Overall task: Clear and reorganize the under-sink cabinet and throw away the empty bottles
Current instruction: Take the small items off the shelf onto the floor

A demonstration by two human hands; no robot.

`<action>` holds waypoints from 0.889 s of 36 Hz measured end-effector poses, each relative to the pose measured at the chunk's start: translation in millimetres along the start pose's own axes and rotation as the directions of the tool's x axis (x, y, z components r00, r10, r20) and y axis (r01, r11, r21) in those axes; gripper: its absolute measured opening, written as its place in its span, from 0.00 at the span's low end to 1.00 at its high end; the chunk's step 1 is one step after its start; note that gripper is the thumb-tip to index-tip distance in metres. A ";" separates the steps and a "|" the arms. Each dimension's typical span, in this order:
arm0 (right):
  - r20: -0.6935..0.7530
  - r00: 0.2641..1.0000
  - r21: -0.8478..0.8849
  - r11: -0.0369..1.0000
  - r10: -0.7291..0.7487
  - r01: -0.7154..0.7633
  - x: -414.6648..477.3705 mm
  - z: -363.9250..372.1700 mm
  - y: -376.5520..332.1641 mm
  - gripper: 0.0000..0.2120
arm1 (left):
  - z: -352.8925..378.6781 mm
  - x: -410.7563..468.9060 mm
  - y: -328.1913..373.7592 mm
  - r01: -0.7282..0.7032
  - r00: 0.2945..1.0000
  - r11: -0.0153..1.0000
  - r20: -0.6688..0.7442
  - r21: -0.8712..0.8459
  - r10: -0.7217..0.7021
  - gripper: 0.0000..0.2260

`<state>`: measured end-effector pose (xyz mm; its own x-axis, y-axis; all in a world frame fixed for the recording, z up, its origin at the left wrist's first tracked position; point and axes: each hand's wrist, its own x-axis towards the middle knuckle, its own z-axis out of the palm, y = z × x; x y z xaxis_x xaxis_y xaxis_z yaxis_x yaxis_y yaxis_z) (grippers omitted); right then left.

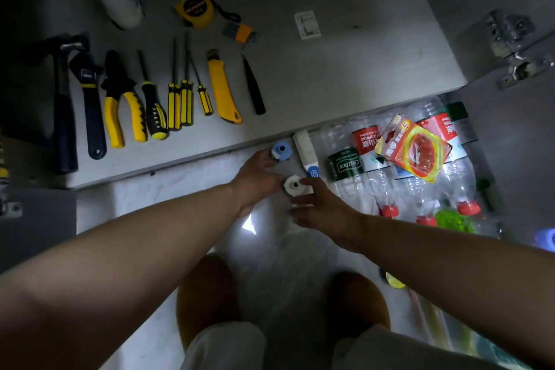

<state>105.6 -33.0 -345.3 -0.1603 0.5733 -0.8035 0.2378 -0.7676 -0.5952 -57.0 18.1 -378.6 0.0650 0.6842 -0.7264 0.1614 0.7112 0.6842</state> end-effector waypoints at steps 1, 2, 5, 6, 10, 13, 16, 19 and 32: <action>0.002 1.000 -0.012 1.000 -0.001 0.001 -0.1 0.2 -0.7 0.31 | -0.1 1.0 1.5 -0.001 1.000 1.000 0.007 -0.017 0.001 0.32; 0.005 1.000 -0.074 0.997 -0.015 0.015 0.5 -0.6 -1.2 0.31 | 0.0 1.5 3.6 -0.003 1.000 1.000 0.016 -0.028 0.003 0.31; 0.012 0.999 -0.230 0.972 -0.049 0.051 -0.4 -3.2 -6.4 0.32 | 1.9 3.0 9.1 -0.009 0.999 0.998 0.044 -0.056 0.011 0.22; 0.008 0.999 -0.187 0.981 -0.045 0.046 0.3 -5.1 -6.8 0.31 | 2.8 2.2 11.3 -0.012 0.998 0.998 0.058 -0.063 0.016 0.20; 0.005 0.999 -0.167 0.985 -0.047 0.048 2.7 -10.2 -5.9 0.32 | 6.4 -2.3 13.9 -0.036 0.995 0.998 0.087 -0.043 0.039 0.28; 0.013 0.998 -0.220 0.973 -0.068 0.069 3.2 -11.6 -4.1 0.28 | 9.5 -5.5 13.4 -0.047 0.994 0.998 0.093 -0.049 0.051 0.32; 0.017 0.997 -0.305 0.950 -0.073 0.075 1.4 -11.9 -0.7 0.20 | 11.7 -7.5 15.8 -0.044 0.997 0.999 0.066 -0.008 0.045 0.33; 0.015 0.997 -0.335 0.939 -0.076 0.076 -1.9 -13.2 0.5 0.17 | 12.5 -7.4 18.8 -0.025 0.997 1.000 0.073 -0.003 0.025 0.34; 0.125 0.990 -0.411 0.912 0.066 -0.009 -22.8 -21.8 -25.5 0.14 | -6.5 -37.6 29.7 -0.085 0.996 0.947 0.061 0.311 0.070 0.20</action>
<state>124.1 -20.3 -311.5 -0.2624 0.4810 -0.8365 0.6121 -0.5873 -0.5296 -61.0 14.6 -330.5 0.1358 0.7210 -0.6795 0.4533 0.5646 0.6898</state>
